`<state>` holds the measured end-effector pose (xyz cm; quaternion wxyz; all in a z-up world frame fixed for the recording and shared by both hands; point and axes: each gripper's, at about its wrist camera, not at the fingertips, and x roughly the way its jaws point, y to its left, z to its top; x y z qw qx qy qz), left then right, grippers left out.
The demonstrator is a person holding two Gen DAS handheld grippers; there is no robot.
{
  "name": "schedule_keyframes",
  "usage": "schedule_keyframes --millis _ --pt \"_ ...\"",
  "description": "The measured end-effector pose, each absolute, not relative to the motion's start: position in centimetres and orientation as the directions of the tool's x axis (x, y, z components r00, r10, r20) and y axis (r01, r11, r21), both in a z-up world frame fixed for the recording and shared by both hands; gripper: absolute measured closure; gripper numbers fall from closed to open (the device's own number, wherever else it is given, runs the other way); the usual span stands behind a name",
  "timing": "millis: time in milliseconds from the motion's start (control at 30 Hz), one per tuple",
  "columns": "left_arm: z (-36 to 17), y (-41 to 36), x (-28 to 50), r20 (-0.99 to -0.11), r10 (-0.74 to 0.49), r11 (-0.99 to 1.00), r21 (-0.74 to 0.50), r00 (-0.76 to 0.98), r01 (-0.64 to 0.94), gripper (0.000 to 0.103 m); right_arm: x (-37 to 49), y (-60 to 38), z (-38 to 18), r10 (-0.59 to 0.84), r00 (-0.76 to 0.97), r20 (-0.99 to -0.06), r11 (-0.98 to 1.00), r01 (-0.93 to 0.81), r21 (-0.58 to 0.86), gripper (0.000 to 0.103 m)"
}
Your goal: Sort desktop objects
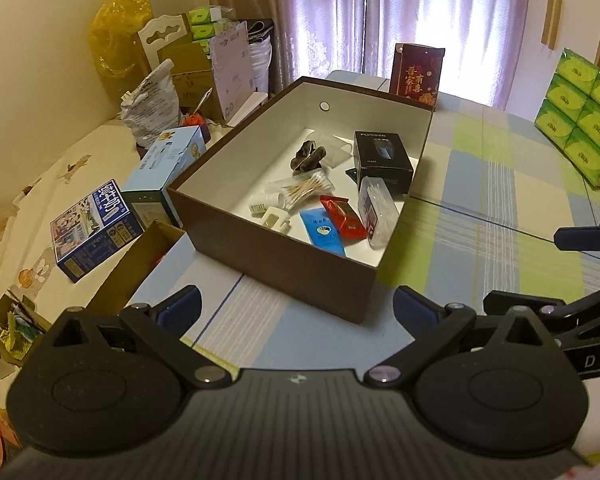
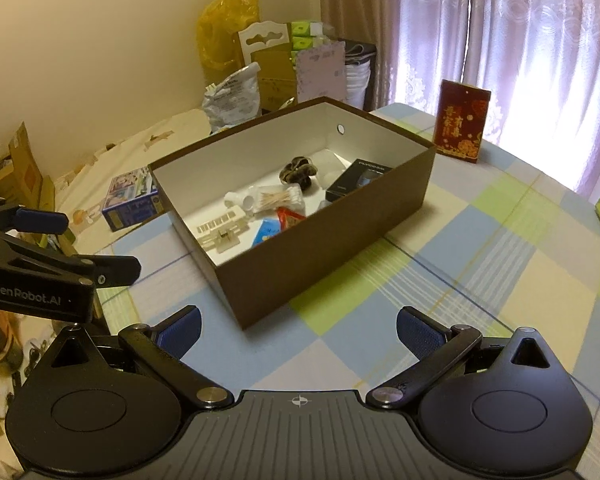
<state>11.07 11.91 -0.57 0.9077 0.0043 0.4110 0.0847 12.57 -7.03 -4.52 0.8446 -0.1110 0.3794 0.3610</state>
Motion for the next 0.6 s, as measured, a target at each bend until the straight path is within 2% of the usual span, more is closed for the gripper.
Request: schedule_keyframes --millis 600 --pt "-0.4 8.5 8.0 -0.735 0.183 0.981 0.094 0.653 -0.169 0.002 9.9 -11.0 -4.9 0.518 0.441 -0.733 0.712 -0.697 0.084 0.002"
